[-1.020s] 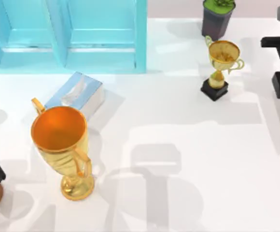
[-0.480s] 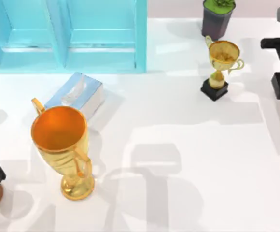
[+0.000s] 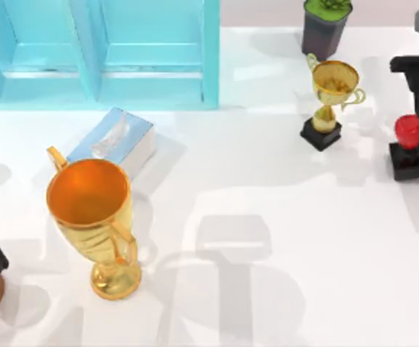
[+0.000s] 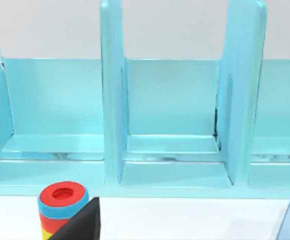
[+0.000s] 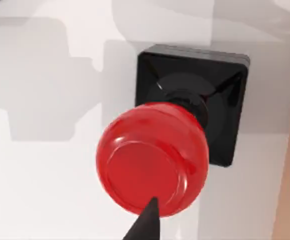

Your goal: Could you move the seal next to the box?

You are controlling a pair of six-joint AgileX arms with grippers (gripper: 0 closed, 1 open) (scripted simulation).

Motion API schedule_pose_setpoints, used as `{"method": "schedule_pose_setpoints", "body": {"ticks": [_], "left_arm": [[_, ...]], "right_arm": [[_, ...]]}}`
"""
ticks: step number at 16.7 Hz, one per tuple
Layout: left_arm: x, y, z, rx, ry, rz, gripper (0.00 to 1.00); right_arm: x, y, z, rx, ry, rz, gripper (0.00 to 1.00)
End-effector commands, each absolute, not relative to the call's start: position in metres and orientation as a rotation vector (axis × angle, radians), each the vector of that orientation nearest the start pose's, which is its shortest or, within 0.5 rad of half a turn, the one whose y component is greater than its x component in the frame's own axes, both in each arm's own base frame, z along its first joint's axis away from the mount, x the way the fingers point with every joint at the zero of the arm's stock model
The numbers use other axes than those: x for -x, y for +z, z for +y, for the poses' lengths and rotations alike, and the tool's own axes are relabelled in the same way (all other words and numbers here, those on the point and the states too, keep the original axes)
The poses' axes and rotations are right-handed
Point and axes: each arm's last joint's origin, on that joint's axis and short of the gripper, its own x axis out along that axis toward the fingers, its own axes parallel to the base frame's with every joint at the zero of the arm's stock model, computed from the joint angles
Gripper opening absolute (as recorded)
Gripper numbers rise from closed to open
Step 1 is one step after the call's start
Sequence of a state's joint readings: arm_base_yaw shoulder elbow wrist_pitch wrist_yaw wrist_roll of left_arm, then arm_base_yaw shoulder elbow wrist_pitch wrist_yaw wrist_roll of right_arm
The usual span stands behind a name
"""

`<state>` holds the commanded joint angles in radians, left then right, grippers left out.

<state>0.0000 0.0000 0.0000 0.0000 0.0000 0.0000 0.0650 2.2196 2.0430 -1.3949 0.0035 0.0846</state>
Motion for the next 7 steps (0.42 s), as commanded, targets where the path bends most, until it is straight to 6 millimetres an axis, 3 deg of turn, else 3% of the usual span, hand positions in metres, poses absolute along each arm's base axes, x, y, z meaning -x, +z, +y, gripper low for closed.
{"method": "schedule_pose_setpoints", "body": {"ticks": [2, 7], "left_arm": [[-0.1057, 0.16, -0.0012, 0.0, 0.0, 0.0, 1.0], [-0.1057, 0.16, -0.0012, 0.0, 0.0, 0.0, 1.0]], "right_arm": [[-0.4359, 0.2275, 0.034, -0.008, -0.008, 1.572, 1.0], [-0.4359, 0.2275, 0.034, -0.008, -0.008, 1.572, 1.0]]}}
